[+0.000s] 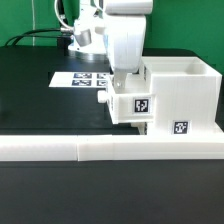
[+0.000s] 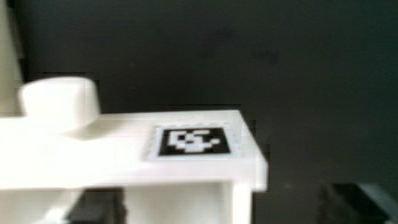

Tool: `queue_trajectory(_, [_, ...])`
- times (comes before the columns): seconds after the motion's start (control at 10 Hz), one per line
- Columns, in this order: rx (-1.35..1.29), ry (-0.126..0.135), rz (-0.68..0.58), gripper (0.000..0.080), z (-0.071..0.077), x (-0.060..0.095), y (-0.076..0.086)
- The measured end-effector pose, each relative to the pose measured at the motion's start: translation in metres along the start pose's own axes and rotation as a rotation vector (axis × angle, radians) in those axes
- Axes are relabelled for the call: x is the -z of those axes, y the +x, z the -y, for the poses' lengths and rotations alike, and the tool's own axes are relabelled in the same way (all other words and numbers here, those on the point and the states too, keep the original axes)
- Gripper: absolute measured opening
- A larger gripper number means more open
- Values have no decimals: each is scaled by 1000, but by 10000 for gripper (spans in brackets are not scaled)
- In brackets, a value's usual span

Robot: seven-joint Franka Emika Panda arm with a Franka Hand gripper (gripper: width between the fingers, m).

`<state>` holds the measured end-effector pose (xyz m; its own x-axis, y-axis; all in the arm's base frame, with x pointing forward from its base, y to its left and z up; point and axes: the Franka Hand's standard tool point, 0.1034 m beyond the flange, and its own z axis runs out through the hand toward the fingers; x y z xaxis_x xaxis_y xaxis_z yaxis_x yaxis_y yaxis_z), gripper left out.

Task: Assemble drawer

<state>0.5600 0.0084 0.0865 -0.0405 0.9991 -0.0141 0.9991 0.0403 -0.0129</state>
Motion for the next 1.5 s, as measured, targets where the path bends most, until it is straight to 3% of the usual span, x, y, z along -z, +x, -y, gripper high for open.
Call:
queue_trajectory(0.1, [1, 9, 6, 564, -1, 7, -4])
queue_trajectory(0.2, [16, 13, 11, 634, 0, 14, -11])
queue_trajectory(0.3, [40, 12, 15, 645, 0, 20, -21])
queue_trajectory(0.5, [91, 29, 12, 648, 5, 17, -45])
queue_trajectory(0.8, [84, 30, 12, 648, 6, 16, -48])
queue_trajectory(1.0, [103, 44, -110, 648, 10, 5, -61])
queue_trajectory(1.1, [101, 68, -157, 648, 9, -3, -63])
queue_trajectory(1.3, [94, 92, -191, 648, 5, -11, -61])
queue_trajectory(1.5, [67, 102, -201, 648, 2, -15, -45])
